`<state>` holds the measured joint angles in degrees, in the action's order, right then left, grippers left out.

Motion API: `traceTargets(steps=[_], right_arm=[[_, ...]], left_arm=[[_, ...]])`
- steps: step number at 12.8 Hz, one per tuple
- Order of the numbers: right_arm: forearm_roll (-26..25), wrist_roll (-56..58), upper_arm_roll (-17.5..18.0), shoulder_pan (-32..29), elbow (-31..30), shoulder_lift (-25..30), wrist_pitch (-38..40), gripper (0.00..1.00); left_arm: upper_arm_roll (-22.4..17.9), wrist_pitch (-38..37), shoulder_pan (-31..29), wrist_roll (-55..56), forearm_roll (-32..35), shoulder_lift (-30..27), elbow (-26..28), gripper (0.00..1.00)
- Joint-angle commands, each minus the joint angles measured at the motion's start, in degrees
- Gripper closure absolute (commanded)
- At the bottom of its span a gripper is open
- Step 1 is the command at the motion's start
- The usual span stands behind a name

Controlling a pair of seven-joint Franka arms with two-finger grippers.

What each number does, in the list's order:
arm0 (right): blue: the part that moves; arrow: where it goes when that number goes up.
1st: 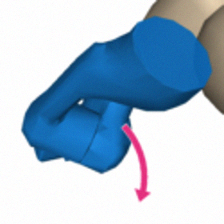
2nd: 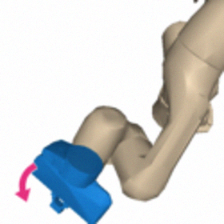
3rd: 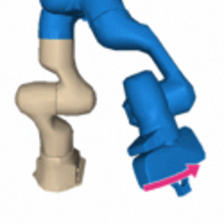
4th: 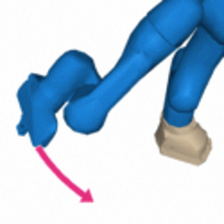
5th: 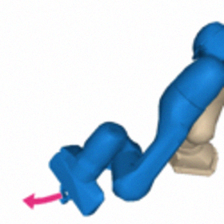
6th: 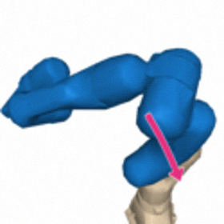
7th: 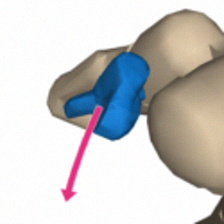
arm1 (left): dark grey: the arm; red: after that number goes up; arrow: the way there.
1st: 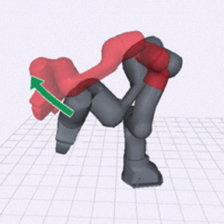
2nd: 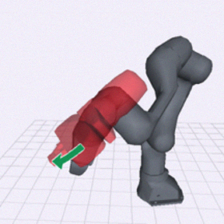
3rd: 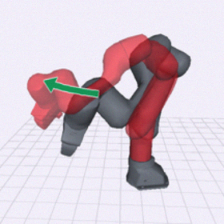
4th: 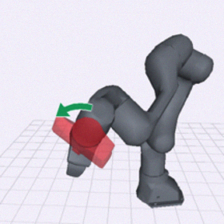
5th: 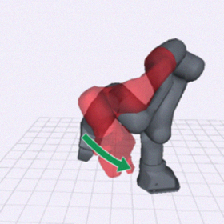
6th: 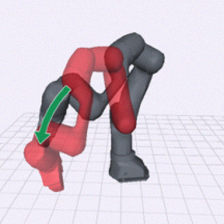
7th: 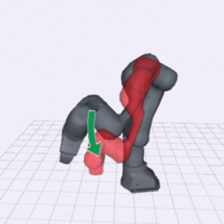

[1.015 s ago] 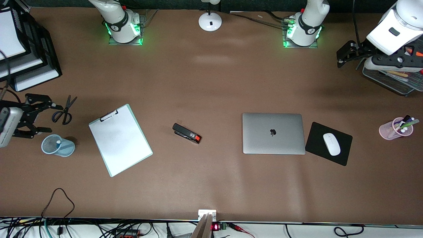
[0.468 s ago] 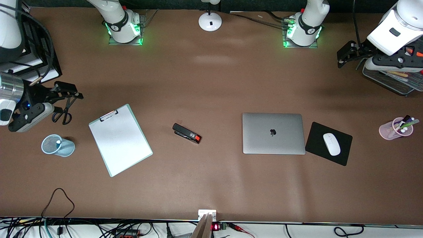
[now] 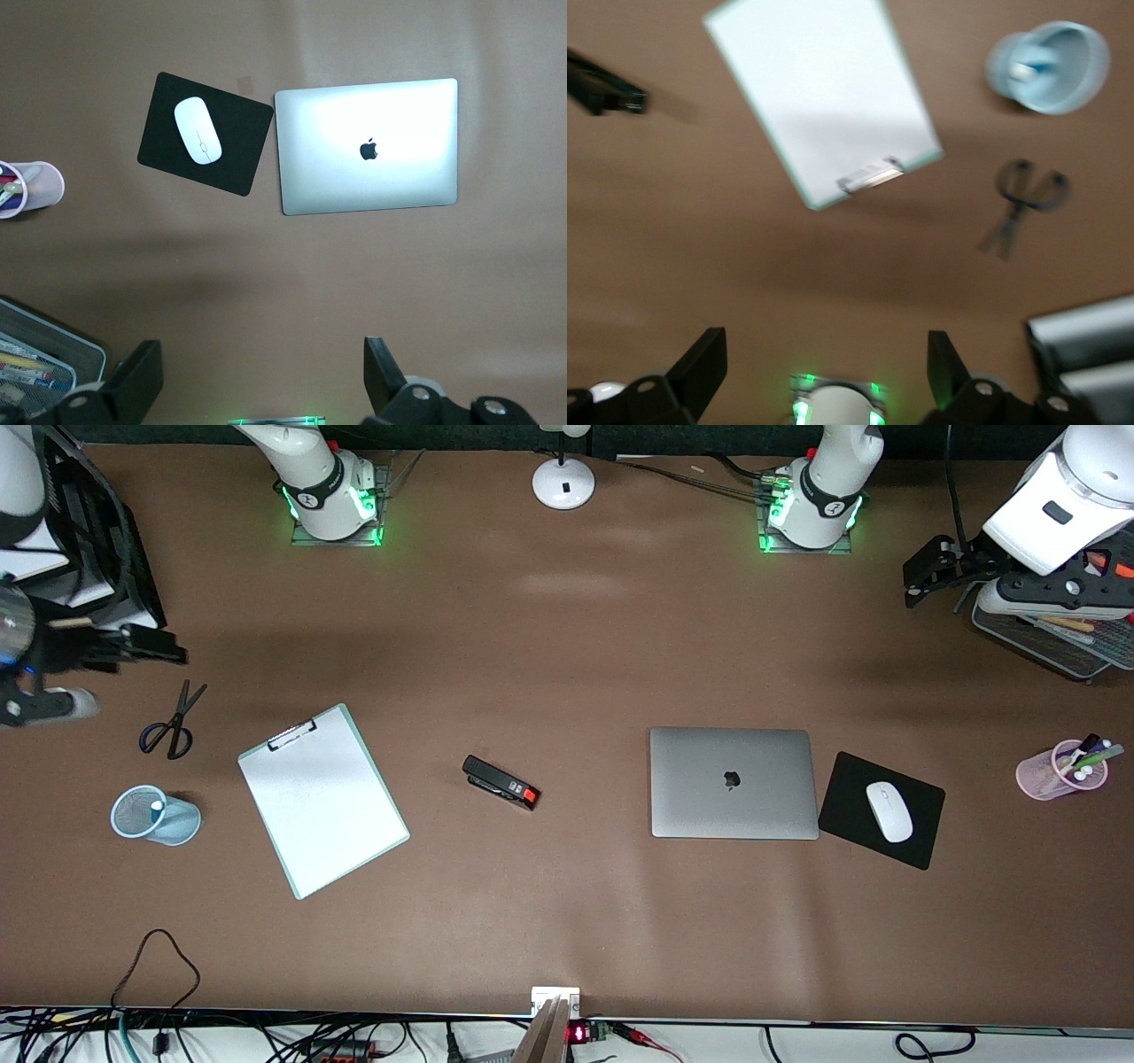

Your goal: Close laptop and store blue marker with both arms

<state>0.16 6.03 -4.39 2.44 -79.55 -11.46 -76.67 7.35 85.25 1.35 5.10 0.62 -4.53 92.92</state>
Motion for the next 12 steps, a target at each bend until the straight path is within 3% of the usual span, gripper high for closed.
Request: traceTargets(steps=[1, 6, 12], right_arm=[[-3.59, -1.99, 0.0, -1.12, -2.1, 4.42, 1.27, 0.0], [-2.8, -2.17, 0.09, -1.04, -10.88, 11.63, -5.77, 0.0], [-2.62, -2.08, -0.18, -1.65, -10.89, 12.34, -5.42, 0.0]], left_arm=[[-0.14, 0.53, -0.56, -1.59, -1.49, -0.3, 0.68, 0.0], [-0.05, 0.53, -0.56, -1.59, -1.49, -0.3, 0.86, 0.0], [0.03, 0.53, -0.56, -1.59, -1.58, -0.47, 0.59, 0.0]])
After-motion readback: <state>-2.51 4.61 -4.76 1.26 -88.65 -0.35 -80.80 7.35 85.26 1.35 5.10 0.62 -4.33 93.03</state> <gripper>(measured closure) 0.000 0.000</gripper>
